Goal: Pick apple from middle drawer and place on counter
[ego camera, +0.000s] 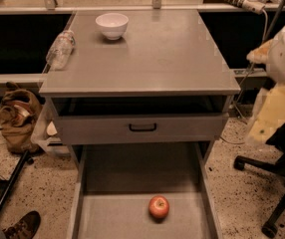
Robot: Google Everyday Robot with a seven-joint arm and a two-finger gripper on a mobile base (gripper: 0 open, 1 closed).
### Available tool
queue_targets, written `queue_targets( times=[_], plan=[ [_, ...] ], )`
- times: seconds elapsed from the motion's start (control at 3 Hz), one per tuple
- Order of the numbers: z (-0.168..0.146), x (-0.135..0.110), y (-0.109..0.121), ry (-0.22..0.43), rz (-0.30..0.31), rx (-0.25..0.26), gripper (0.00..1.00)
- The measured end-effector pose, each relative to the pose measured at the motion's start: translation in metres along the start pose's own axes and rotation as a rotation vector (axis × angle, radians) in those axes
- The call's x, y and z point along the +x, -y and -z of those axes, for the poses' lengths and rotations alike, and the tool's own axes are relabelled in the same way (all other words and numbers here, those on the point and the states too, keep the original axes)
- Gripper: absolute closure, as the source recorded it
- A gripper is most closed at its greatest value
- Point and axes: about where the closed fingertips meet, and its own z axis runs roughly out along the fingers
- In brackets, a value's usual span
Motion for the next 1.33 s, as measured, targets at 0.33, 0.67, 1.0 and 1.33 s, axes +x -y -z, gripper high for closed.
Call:
queue_targets(
  times=[0.33, 0.67, 1.0, 1.33],
  plan=[
    [-0.041, -0.023, -0.04, 0.124, -0.062, -0.03, 0.0],
    [-0.102, -0.053, -0.084, 0.264, -0.088, -0.108, 0.0],
    [-0.124, -0.059, -0.096, 0.299, -0.124, -0.116, 0.0],
    [-0.125, -0.059, -0.097, 0.3, -0.124, -0.117, 0.0]
  ],
)
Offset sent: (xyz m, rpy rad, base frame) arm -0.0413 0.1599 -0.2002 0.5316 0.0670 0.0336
